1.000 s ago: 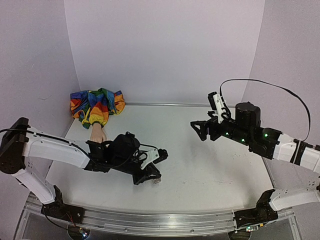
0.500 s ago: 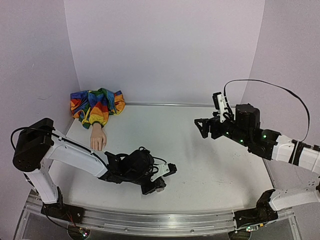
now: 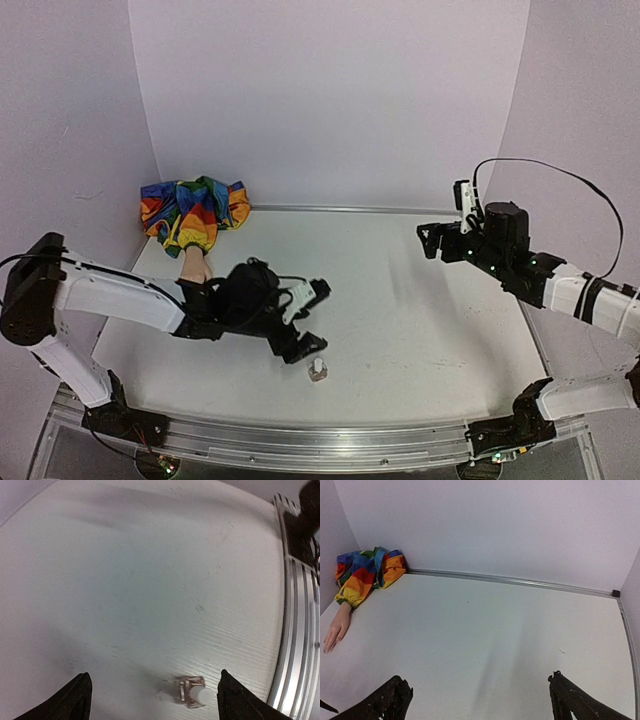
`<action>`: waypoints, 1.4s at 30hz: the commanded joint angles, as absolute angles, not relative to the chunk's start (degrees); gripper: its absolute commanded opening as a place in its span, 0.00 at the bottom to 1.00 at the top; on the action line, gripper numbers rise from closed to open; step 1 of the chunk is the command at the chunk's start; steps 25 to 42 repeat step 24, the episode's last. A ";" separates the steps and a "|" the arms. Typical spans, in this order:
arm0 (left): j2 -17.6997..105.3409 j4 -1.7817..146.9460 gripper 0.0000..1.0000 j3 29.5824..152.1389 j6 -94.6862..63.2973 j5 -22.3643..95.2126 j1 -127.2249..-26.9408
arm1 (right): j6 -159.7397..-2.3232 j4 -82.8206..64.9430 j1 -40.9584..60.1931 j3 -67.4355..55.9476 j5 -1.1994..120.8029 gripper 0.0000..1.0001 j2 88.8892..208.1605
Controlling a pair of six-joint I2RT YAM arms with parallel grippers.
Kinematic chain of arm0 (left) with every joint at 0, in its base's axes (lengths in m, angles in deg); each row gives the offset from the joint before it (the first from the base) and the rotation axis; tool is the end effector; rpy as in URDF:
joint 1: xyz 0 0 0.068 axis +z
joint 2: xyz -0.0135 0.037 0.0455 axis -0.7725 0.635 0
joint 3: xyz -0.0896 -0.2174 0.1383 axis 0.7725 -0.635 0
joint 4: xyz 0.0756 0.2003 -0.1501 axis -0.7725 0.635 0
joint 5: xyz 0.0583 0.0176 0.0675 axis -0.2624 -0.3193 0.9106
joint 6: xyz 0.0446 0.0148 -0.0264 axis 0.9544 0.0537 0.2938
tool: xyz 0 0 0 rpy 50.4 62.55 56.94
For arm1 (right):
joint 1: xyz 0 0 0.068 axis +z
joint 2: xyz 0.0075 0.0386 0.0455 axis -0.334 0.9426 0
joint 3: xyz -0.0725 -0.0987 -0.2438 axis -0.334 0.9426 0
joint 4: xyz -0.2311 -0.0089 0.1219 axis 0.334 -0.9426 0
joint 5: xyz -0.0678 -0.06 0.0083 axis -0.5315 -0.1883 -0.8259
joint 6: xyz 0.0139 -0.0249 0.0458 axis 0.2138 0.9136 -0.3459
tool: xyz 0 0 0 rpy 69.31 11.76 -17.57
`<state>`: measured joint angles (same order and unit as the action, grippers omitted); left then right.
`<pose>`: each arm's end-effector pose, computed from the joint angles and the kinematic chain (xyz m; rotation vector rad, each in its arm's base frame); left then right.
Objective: Paint the nails
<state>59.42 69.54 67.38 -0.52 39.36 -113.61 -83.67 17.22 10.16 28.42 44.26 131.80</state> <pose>0.1483 -0.2987 0.1908 1.3077 1.8932 -0.6592 0.2318 0.1264 0.3166 -0.1602 1.5324 0.4392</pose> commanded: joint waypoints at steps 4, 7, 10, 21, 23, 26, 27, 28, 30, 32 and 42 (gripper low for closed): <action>38.45 67.10 0.89 65.23 -10.32 52.51 -91.18 | -87.20 16.86 -5.28 26.32 50.23 0.98 132.38; 34.20 67.09 0.91 64.82 -12.01 61.99 -83.64 | -85.58 16.39 -7.58 25.89 47.89 0.98 132.57; 31.26 67.43 0.91 63.70 -13.42 68.77 -76.83 | -83.94 15.96 -8.67 26.28 45.29 0.98 130.13; 23.46 69.51 0.92 61.66 -8.29 72.62 -70.80 | -82.94 19.65 -9.11 27.94 45.57 0.98 122.79; 22.95 69.78 0.92 61.82 -8.25 72.87 -70.80 | -82.92 19.87 -9.06 28.14 46.27 0.98 122.33; 22.77 69.95 0.93 62.01 -8.25 72.65 -70.80 | -83.12 19.87 -9.07 28.28 45.51 0.98 121.80; 22.77 69.95 0.93 62.01 -8.25 72.65 -70.80 | -83.12 19.87 -9.07 28.28 45.51 0.98 121.80; 22.77 69.95 0.93 62.01 -8.25 72.65 -70.80 | -83.12 19.87 -9.07 28.28 45.51 0.98 121.80; 22.77 69.95 0.93 62.01 -8.25 72.65 -70.80 | -83.12 19.87 -9.07 28.28 45.51 0.98 121.80; 22.77 69.95 0.93 62.01 -8.25 72.65 -70.80 | -83.12 19.87 -9.07 28.28 45.51 0.98 121.80; 22.77 69.95 0.93 62.01 -8.25 72.65 -70.80 | -83.12 19.87 -9.07 28.28 45.51 0.98 121.80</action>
